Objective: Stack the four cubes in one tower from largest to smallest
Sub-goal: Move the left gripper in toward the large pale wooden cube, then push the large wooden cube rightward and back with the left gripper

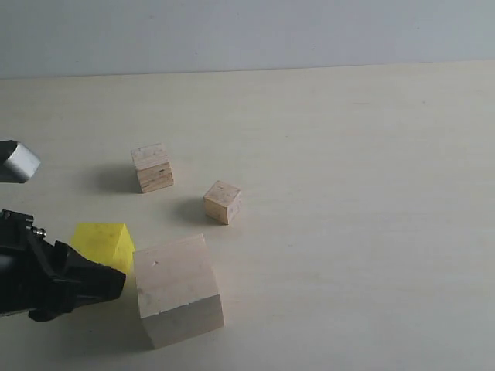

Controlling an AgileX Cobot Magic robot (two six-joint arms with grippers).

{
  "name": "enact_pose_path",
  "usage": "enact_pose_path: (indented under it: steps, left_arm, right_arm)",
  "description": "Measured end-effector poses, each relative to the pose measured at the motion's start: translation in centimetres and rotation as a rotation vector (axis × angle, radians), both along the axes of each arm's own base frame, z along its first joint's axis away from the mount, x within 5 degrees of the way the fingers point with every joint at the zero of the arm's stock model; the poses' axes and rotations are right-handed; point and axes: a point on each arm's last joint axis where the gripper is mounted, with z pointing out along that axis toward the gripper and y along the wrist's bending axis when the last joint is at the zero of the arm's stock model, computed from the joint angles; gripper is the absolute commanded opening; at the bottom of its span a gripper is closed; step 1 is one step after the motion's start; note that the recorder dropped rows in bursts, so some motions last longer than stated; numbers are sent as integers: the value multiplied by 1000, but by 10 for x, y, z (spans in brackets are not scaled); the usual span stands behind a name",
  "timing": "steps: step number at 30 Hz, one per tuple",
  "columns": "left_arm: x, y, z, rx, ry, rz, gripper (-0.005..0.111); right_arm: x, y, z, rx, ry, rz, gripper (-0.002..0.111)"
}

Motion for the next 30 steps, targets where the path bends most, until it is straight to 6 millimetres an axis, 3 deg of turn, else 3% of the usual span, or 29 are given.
enact_pose_path:
  steps: [9, 19, 26, 30]
  left_arm:
    - [-10, -11, -1, 17, -12, -115, 43]
    - [-21, -22, -10, 156, -32, -174, 43]
    - [-20, -42, -49, 276, 79, -247, 43]
    - [-16, -51, -62, 304, 54, -232, 43]
  right_arm:
    - [0, 0, 0, -1, 2, 0, 0]
    - [0, 0, 0, 1, 3, 0, 0]
    - [0, 0, -1, -2, 16, 2, 0]
    - [-1, 0, -2, -3, 21, 2, 0]
